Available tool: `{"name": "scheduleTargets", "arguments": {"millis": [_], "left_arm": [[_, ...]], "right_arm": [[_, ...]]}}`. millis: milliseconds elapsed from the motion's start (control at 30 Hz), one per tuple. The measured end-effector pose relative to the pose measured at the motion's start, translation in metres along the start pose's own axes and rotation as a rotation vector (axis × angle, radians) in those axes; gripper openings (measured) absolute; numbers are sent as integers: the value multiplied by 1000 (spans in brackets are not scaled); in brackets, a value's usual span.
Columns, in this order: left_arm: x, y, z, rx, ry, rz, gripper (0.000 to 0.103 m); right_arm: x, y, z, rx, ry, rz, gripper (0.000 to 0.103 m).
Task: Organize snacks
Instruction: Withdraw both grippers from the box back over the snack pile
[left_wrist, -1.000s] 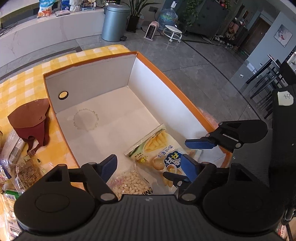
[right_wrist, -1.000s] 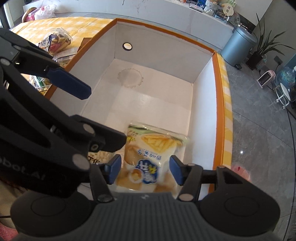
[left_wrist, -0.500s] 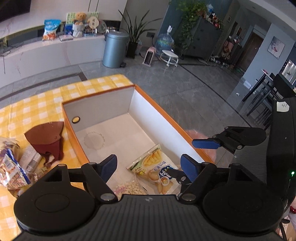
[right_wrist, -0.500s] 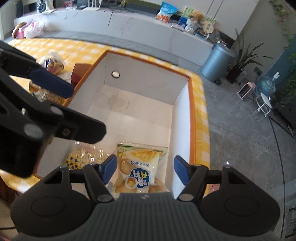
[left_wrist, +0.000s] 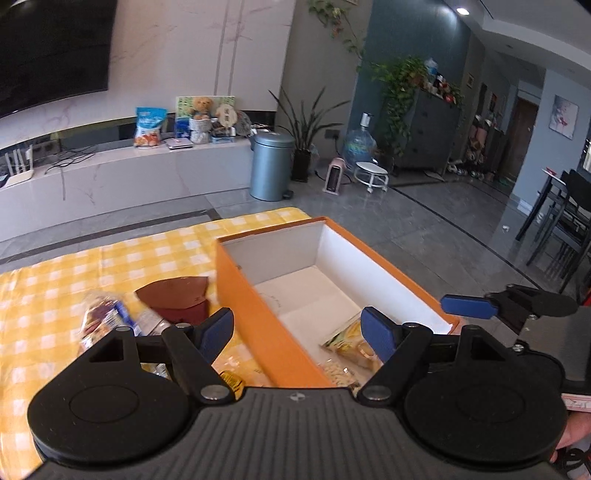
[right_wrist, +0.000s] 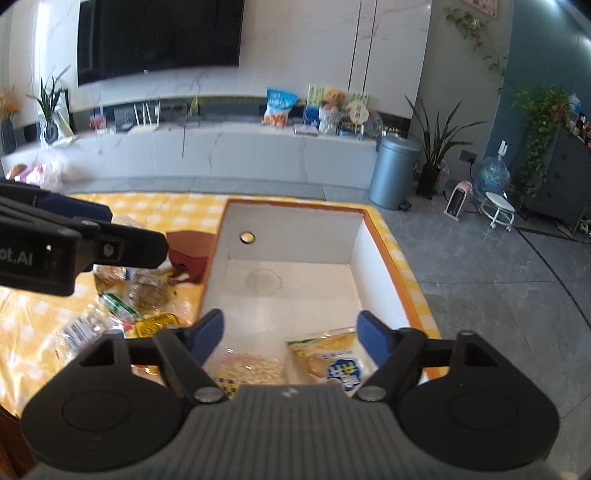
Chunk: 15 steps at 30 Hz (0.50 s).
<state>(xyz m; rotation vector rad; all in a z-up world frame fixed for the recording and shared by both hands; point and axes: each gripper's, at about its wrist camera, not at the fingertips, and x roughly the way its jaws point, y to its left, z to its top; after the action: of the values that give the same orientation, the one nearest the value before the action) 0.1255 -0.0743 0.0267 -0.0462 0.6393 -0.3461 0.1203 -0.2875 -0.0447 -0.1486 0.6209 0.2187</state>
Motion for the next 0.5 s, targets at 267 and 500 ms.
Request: {"name": "scheduleTargets", "arguments": {"millis": [267, 500], "left_arm": [[-33, 29, -39, -49, -59, 87, 92], [-51, 64, -86, -137, -59, 156, 94]], "right_arm": [[-29, 49, -32, 23, -97, -6, 92], [-32, 84, -61, 86, -111, 30, 92]]}}
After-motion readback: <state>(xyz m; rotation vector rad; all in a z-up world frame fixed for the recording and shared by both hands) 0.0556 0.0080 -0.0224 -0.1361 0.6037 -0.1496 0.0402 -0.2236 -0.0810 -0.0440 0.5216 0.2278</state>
